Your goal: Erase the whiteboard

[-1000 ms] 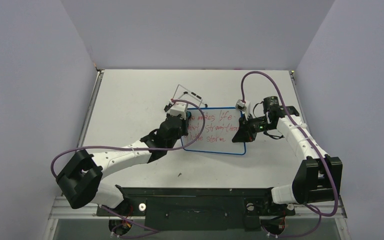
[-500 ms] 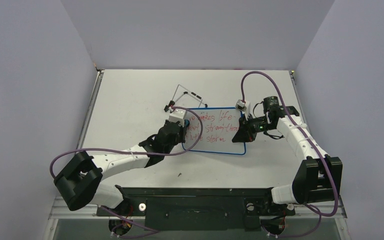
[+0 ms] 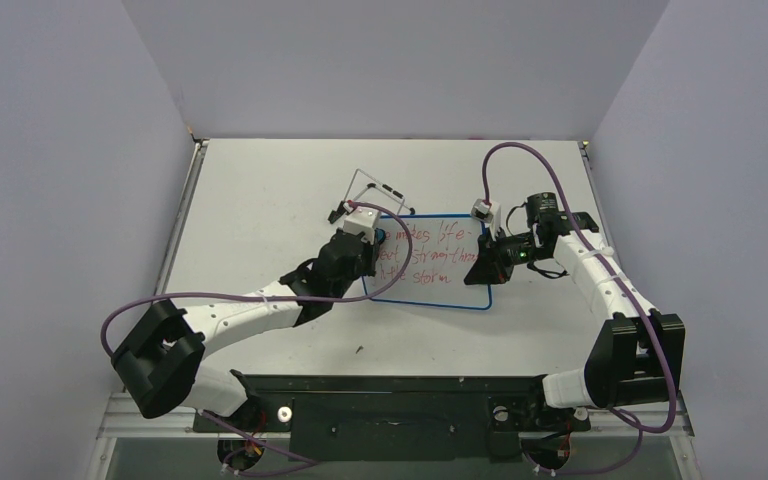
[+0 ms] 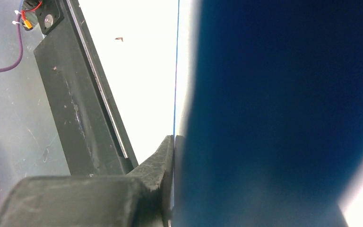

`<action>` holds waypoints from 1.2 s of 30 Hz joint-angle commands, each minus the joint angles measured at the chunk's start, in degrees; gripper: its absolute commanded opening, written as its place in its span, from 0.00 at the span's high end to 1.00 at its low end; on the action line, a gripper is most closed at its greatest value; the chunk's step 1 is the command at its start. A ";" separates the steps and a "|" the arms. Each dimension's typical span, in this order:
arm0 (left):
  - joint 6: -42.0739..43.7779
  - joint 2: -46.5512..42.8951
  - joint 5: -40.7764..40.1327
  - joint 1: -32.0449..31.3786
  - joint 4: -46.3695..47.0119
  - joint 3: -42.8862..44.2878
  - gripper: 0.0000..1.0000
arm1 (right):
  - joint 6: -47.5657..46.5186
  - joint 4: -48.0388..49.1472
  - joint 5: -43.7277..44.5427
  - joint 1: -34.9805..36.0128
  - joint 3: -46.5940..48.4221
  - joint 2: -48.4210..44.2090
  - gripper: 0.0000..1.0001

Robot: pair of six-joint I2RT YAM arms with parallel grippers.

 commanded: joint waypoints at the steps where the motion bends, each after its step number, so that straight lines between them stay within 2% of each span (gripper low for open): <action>1: -0.80 -0.58 3.03 -0.11 3.69 -1.12 1.00 | -3.45 -1.20 -2.23 0.74 0.56 -2.11 1.00; 10: -0.59 -3.66 3.53 -1.24 3.02 -4.24 1.00 | -3.67 -1.36 -2.47 0.75 0.58 -2.16 1.00; 25: 2.15 -1.09 1.87 1.00 -0.59 5.32 1.00 | -3.78 -1.34 -2.23 0.65 0.55 -2.18 1.00; 36: -0.19 -0.61 -0.97 0.42 -1.47 -1.37 1.00 | -4.21 -1.83 -2.37 0.66 0.59 -1.92 1.00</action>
